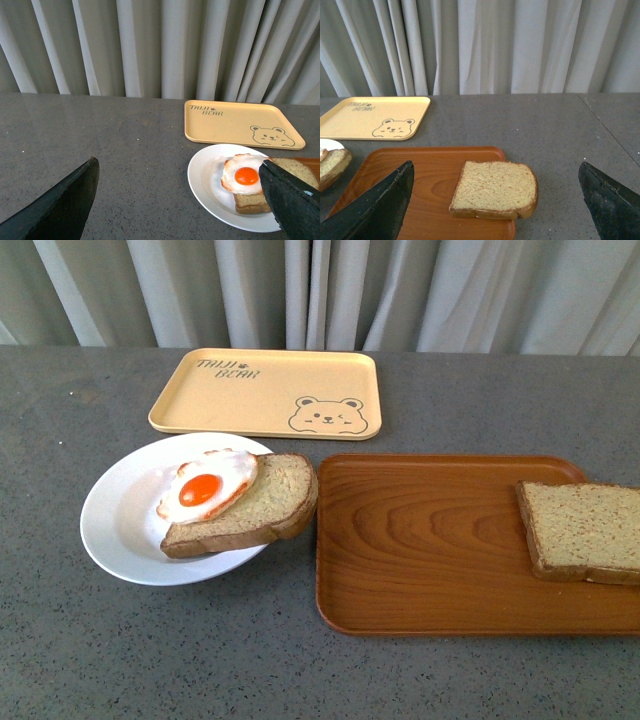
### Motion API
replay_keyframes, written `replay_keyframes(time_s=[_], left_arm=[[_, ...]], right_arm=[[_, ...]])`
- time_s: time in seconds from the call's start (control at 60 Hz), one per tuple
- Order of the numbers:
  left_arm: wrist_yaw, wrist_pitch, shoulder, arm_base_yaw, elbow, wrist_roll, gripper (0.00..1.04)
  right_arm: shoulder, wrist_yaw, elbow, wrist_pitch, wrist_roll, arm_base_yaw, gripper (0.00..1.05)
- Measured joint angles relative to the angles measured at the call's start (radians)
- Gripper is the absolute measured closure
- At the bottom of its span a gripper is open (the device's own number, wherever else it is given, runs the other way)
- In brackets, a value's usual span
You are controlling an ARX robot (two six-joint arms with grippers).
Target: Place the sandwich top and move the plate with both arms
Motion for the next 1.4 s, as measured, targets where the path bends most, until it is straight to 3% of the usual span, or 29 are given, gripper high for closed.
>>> replay_keyframes(time_s=[0.167,0.233,0.283,0.45,0.633,0.95,1.4], left_arm=[[0.0,0.0,0.0,0.0,0.0,0.0,0.09],[0.0,0.0,0.0,0.0,0.0,0.0,0.09],[0.001,0.0,0.0,0.0,0.0,0.001,0.09],[0.0,0.0,0.0,0.0,0.0,0.0,0.09],[0.0,0.0,0.0,0.0,0.0,0.001,0.09],[0.0,0.0,0.0,0.0,0.0,0.0,0.09],[0.0,0.0,0.0,0.0,0.0,0.001,0.09]], right_arm=[[0.0,0.0,0.0,0.0,0.0,0.0,0.09],[0.158,-0.183,0.097,-0.227,-0.042,-0.077,0.09],[0.319,-0.269,0.153,-0.265,-0.068,-0.148,0.09],[0.756,-0.343,0.257,-0.001,-0.115,-0.331,0.09],[1.186,-0.36,0.341,0.216,-0.14,-0.422,0.09],[1.584,-0.406,0.454,0.339,-0.133,-0.465,0.09],[1.88,-0.382,0.592,0.488,0.082,-0.389,0.09]])
